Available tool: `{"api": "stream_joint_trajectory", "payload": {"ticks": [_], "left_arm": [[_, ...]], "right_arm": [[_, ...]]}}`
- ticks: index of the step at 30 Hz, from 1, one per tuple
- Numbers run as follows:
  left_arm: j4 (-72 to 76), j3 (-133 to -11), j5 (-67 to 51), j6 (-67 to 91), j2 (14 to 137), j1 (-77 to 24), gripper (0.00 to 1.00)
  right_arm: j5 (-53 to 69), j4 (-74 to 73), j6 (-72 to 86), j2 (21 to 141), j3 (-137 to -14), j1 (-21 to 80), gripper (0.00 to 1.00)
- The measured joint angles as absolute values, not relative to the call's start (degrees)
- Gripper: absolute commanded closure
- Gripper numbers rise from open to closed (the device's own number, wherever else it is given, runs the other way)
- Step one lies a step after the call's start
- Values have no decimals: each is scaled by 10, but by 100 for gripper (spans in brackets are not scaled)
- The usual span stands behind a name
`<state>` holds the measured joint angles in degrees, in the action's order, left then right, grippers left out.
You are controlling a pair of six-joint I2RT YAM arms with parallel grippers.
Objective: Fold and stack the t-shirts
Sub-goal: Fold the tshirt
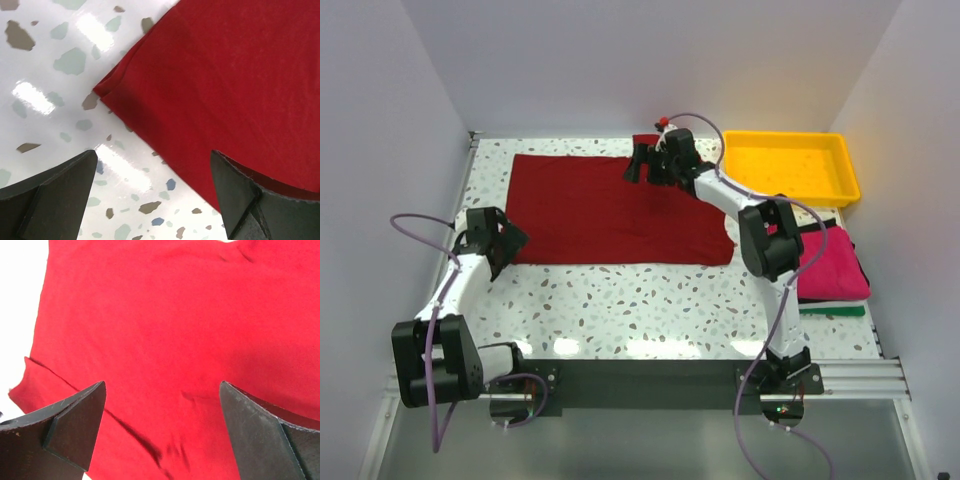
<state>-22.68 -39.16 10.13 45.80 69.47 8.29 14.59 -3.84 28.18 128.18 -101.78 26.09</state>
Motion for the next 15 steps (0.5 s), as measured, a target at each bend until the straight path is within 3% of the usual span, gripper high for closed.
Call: {"api": "stream_joint_trajectory", "payload": {"ticks": [10, 15], "left_arm": [[-138, -453, 13, 454, 790, 82, 0], [-87, -517, -48, 452, 920, 72, 0]], "right_arm": [[24, -103, 242, 1011, -746, 261, 1], [-28, -135, 233, 1029, -722, 261, 1]]}}
